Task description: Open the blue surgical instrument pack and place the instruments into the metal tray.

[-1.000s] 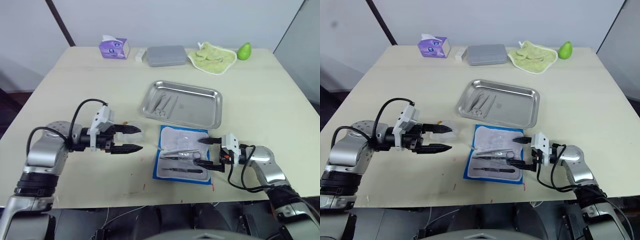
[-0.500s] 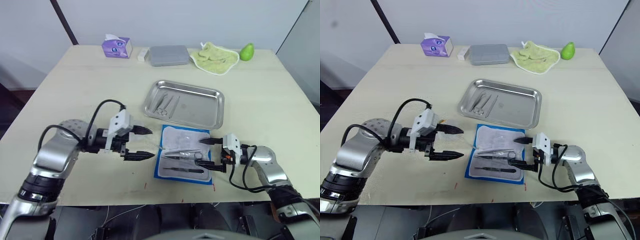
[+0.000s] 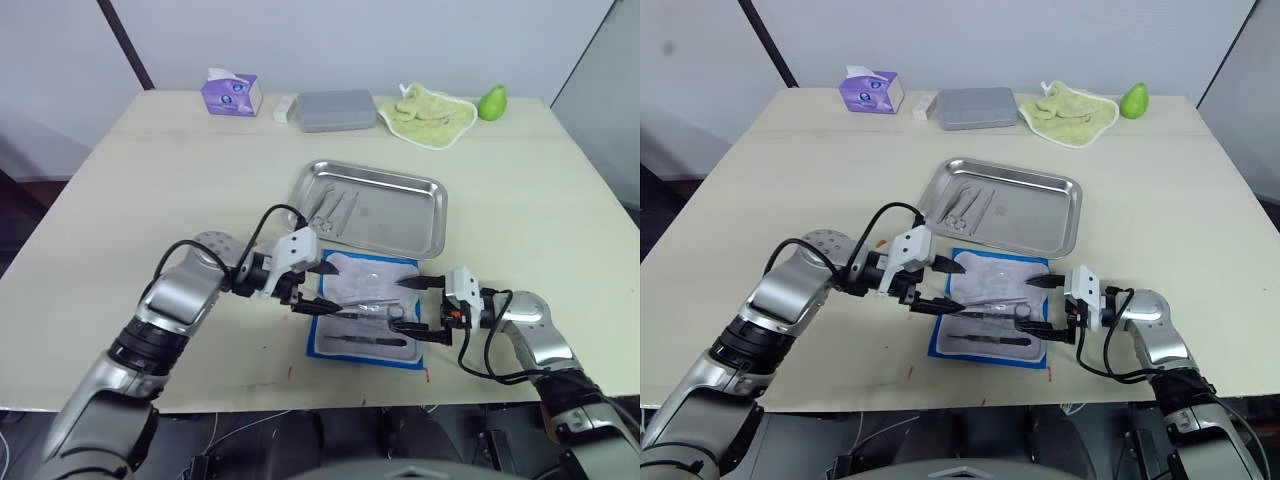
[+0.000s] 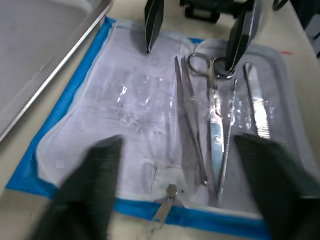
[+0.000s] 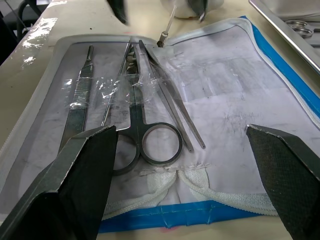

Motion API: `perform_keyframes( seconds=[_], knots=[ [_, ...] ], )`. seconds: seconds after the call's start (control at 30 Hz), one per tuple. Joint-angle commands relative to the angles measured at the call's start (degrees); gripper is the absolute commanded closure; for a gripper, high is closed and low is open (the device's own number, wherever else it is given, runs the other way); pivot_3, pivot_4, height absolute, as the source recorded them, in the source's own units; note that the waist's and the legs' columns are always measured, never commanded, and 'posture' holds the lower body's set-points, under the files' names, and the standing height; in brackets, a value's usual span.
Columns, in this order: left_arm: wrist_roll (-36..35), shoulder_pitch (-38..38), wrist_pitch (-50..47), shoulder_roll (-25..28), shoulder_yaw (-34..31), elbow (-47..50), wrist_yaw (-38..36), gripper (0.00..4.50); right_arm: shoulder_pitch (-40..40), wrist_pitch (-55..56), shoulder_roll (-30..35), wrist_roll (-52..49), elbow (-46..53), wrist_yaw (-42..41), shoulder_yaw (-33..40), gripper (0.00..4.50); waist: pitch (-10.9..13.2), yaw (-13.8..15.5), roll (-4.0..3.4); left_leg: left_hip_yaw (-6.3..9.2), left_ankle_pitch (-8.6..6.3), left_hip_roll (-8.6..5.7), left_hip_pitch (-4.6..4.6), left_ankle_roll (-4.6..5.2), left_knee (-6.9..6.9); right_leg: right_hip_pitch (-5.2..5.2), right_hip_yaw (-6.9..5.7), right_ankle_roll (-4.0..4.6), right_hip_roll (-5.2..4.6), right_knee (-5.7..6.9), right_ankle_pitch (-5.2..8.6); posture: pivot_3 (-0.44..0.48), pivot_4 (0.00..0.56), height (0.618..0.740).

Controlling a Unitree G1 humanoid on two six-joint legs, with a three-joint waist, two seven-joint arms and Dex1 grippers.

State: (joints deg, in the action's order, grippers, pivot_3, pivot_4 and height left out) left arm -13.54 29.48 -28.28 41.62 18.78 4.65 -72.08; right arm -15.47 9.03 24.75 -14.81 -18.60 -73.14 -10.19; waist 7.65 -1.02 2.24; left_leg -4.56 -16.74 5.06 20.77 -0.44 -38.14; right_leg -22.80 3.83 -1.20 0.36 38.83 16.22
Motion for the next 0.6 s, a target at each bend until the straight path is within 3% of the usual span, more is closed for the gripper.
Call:
perform_keyframes(
  seconds=[0.03,0.6],
  knots=[
    [1.2,0.9,1.0,-0.6,0.7,0.4,0.4,2.85,2.3,-1.0,-0.5,1.7,-2.7,0.0,-2.0,0.00,0.0,0.0,0.00,0.00,0.00,0.00,0.00,0.00,0.00,0.00,0.00,0.00,0.00,0.00,0.00,0.000,0.150,0.740],
    [5.0,0.8,0.3,-2.8,3.4,1.4,0.9,2.85,3.4,-1.4,-0.6,1.9,-1.7,1.4,-2.3,0.00,0.0,0.1,0.02,0.02,0.00,0.02,0.00,0.00,-0.01,0.01,-0.01,0.00,0.01,0.01,0.00,0.000,0.150,0.740]
  ],
)
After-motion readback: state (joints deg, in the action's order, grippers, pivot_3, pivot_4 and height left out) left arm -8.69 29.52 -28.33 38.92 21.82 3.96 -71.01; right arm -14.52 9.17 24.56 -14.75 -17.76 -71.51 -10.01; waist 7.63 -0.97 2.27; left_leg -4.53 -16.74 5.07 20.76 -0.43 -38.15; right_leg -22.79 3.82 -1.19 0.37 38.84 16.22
